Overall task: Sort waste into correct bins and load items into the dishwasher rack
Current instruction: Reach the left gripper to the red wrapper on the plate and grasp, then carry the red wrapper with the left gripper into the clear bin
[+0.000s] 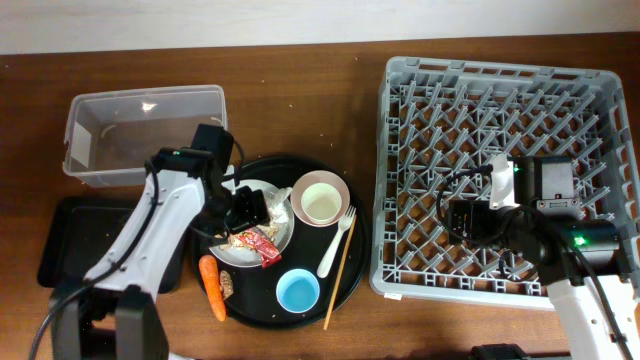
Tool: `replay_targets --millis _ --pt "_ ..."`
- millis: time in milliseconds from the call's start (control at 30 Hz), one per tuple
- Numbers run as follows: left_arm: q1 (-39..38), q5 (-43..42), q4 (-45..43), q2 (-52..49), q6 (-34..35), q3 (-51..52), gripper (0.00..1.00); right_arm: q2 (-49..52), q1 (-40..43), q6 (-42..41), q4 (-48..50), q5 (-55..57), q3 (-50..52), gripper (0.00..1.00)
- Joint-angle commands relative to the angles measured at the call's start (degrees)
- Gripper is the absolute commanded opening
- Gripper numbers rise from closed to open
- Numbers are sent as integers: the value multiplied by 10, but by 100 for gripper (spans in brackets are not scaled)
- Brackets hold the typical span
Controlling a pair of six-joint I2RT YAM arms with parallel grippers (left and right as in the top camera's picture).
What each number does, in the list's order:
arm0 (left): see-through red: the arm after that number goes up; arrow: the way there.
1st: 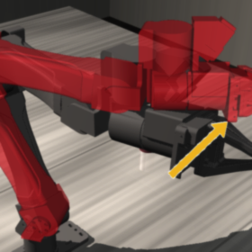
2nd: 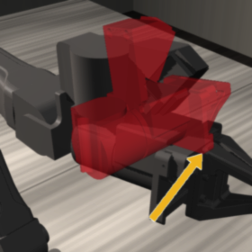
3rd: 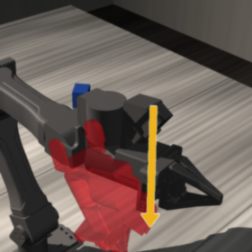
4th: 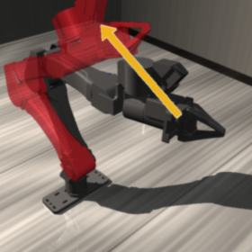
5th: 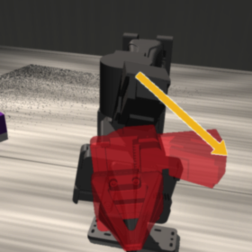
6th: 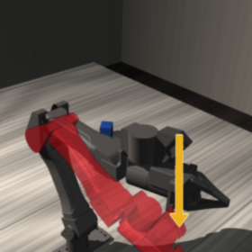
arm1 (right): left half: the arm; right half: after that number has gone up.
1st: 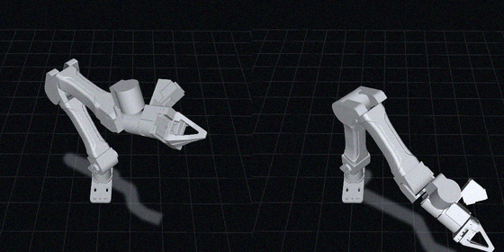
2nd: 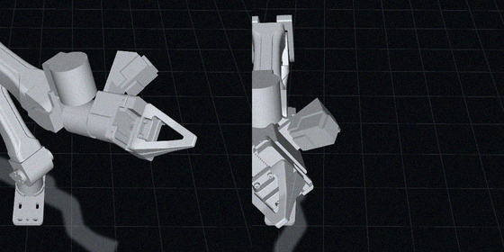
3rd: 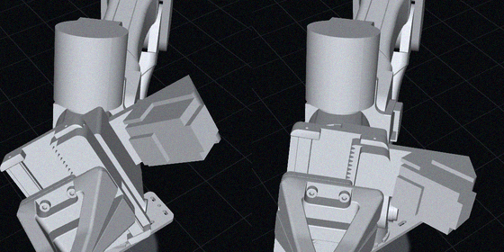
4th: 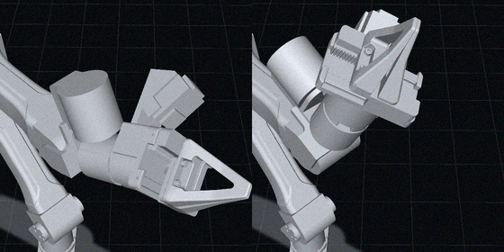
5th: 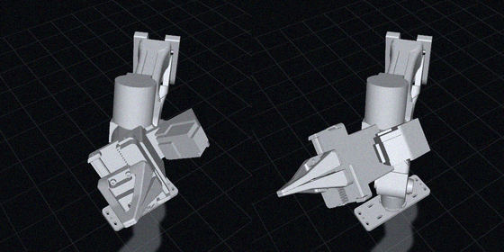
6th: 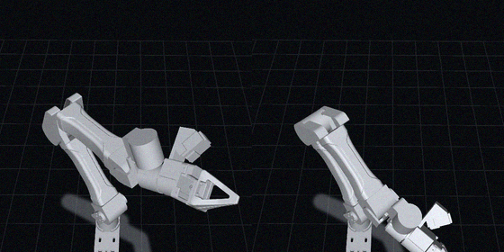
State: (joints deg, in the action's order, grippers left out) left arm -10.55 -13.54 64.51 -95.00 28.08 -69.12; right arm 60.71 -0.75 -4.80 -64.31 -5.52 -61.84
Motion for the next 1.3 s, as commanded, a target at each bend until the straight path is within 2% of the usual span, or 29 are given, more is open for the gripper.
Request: replay_targets --millis 0,133,267,400,500,567,733,900,1033,1167,1267 --pt "-3 -7 -31 -33 54 -3 69 0 5 -6 0 0 -14 99" --pt "-13 2 -38 -59 54 -3 67 -1 5 -6 0 0 -14 98" --pt "-23 30 -43 -73 54 -3 57 0 5 -6 0 0 -14 98" --pt "-31 31 -47 -85 54 -3 40 0 5 -6 0 0 -14 98" --pt "-37 31 -49 -93 54 -3 34 -1 5 -6 0 0 -14 98" --pt "-37 31 -49 -94 53 -3 21 -1 5 -6 0 0 -14 98" --pt "-30 30 -26 -94 53 -14 2 -1 5 -6 0 0 -14 98" --pt "-7 31 33 -93 14 -78 1 -1 5 -6 0 0 -14 98" --pt "1 31 101 -93 -53 -185 1 -1 5 -6 0 0 -14 98" --pt "13 99 127 -93 -59 -278 1 0 5 -6 0 0 -14 98" --pt "33 141 98 -93 -59 -322 1 0 5 -6 0 0 -14 99"
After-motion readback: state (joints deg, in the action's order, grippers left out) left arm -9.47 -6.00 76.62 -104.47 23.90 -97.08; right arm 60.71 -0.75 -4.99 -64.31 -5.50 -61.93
